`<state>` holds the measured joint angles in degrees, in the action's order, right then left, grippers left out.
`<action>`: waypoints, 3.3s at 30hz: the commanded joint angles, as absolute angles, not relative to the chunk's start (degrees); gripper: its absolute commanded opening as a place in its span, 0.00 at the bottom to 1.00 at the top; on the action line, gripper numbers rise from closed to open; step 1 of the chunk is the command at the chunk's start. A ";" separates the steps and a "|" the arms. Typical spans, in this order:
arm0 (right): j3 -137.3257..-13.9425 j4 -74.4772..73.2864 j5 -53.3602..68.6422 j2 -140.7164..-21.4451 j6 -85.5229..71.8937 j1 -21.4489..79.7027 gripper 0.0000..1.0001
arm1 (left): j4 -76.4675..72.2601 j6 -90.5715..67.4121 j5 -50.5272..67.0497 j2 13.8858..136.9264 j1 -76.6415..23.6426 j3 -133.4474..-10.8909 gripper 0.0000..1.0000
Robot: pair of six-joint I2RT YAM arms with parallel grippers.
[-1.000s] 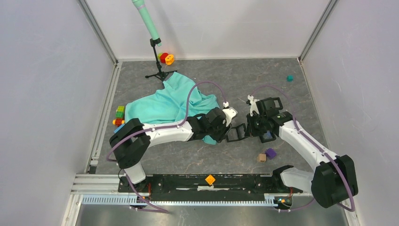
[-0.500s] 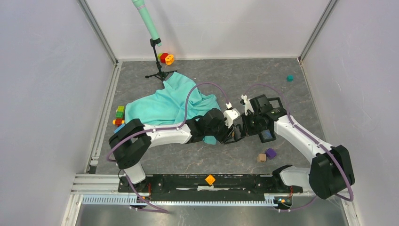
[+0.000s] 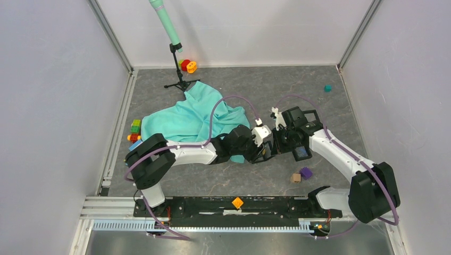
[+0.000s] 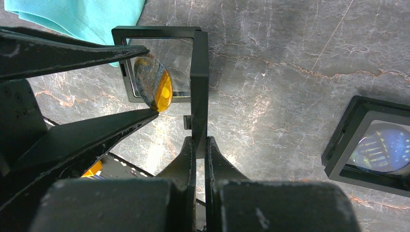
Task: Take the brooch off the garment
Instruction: Place the brooch in the brooch box, then close the brooch box at the center of the board.
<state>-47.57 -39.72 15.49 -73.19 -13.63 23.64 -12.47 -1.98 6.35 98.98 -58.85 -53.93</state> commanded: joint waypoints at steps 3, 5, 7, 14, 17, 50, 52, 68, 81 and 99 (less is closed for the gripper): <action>-48.95 -41.66 15.22 -74.26 -12.64 24.08 0.00 | -12.40 2.17 4.17 100.42 -59.19 -54.42 0.51; -49.13 -41.66 15.21 -74.33 -12.73 24.08 0.00 | -12.24 2.46 3.30 100.54 -59.29 -54.06 0.52; -49.18 -41.66 15.21 -74.30 -12.74 24.06 0.00 | -11.44 2.58 2.51 100.80 -59.41 -54.21 0.52; -49.04 -41.57 15.25 -74.54 -12.54 24.08 0.00 | -8.45 3.67 1.11 102.01 -60.16 -55.64 0.57; -49.04 -41.57 15.13 -74.63 -12.52 24.08 0.00 | -7.36 3.55 1.55 102.57 -60.53 -56.49 0.67; -53.67 -37.40 21.27 -74.55 -11.04 23.12 0.29 | -12.48 -20.32 10.41 91.59 -55.30 -44.16 0.50; -53.57 -37.08 21.58 -75.34 -11.13 23.01 0.27 | -13.15 -22.05 11.21 91.80 -55.35 -43.29 0.43; -53.76 -36.53 19.61 -76.46 -10.13 21.99 0.21 | -14.53 -27.17 13.95 96.60 -56.34 -42.39 0.15; -51.26 -34.28 21.28 -78.07 -10.19 21.99 0.18 | -16.61 -27.92 11.68 100.18 -56.90 -42.97 0.12; -42.81 -29.96 28.61 -73.75 -12.81 23.20 0.07 | -20.30 -28.15 8.62 106.48 -56.92 -45.17 0.10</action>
<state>-43.86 -31.99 27.14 -75.88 -12.14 22.65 -23.05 -27.20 12.05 103.98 -56.66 -45.04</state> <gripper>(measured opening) 0.064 0.104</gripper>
